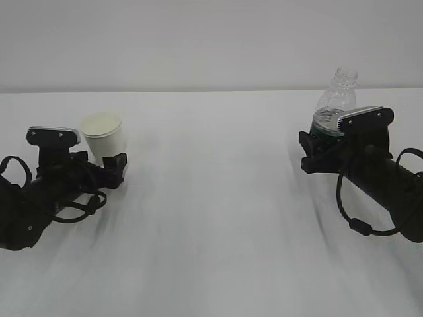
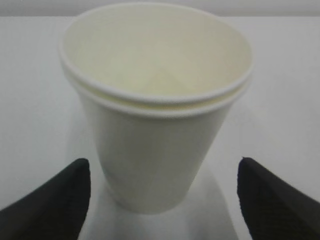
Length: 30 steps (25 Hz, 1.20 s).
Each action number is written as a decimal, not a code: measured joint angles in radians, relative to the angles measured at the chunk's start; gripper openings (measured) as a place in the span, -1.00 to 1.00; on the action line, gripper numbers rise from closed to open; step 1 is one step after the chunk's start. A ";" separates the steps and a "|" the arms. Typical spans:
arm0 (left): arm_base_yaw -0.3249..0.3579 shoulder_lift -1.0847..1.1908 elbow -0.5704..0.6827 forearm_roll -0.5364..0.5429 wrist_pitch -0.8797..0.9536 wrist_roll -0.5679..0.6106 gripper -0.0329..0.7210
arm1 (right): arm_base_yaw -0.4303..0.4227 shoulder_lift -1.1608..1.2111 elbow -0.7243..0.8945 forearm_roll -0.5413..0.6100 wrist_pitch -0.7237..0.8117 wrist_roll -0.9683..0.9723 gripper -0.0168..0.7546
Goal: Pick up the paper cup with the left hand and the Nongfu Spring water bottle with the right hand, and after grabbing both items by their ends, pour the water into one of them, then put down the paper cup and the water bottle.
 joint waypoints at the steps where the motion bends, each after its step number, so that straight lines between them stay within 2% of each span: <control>1: 0.000 0.000 -0.006 0.000 0.003 0.000 0.90 | 0.000 0.000 0.000 -0.001 0.000 0.000 0.32; 10: 0.000 0.027 -0.065 -0.002 0.035 0.000 0.90 | 0.000 0.000 0.000 -0.002 0.000 0.000 0.32; 30: 0.007 0.039 -0.092 -0.036 0.026 0.003 0.90 | 0.000 0.000 0.000 -0.007 -0.001 0.000 0.32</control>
